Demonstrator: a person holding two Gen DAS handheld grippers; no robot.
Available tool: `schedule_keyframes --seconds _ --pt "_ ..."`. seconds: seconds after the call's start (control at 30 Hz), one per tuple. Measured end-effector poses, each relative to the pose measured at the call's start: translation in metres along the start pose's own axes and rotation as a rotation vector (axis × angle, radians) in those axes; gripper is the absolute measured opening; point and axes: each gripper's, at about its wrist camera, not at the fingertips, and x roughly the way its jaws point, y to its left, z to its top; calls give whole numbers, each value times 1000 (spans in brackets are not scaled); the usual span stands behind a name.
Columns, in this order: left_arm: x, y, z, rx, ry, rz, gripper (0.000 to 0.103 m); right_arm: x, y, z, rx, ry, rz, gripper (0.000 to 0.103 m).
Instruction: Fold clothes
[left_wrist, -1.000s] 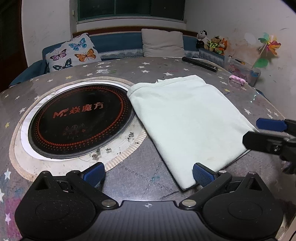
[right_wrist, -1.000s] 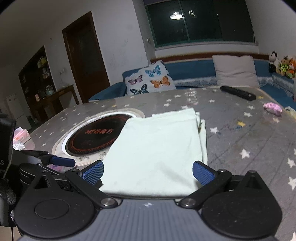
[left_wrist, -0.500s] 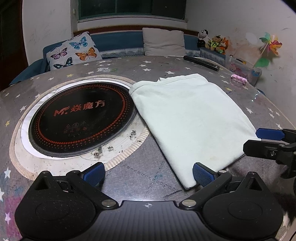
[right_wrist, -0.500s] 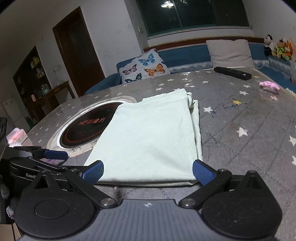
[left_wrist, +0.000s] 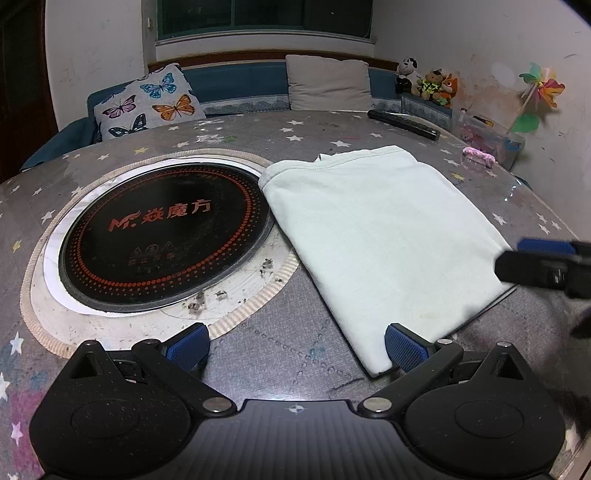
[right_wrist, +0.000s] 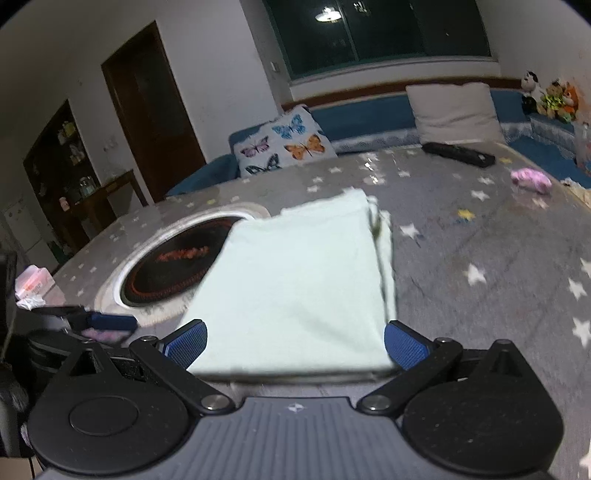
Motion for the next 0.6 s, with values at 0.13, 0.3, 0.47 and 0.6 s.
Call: schedule_keyframes --seconds 0.13,0.3,0.47,0.6 --pt "0 1 0 -3 1 -1 103 12 14 15 -34 -4 66 103" --pt "-1 1 -1 -3 0 -6 103 33 28 23 -51 20 133 103" --pt "-1 2 -1 -1 -2 -8 103 50 17 15 -12 67 99 103" --pt "-1 2 0 0 -2 -7 103 44 7 17 36 65 117 103"
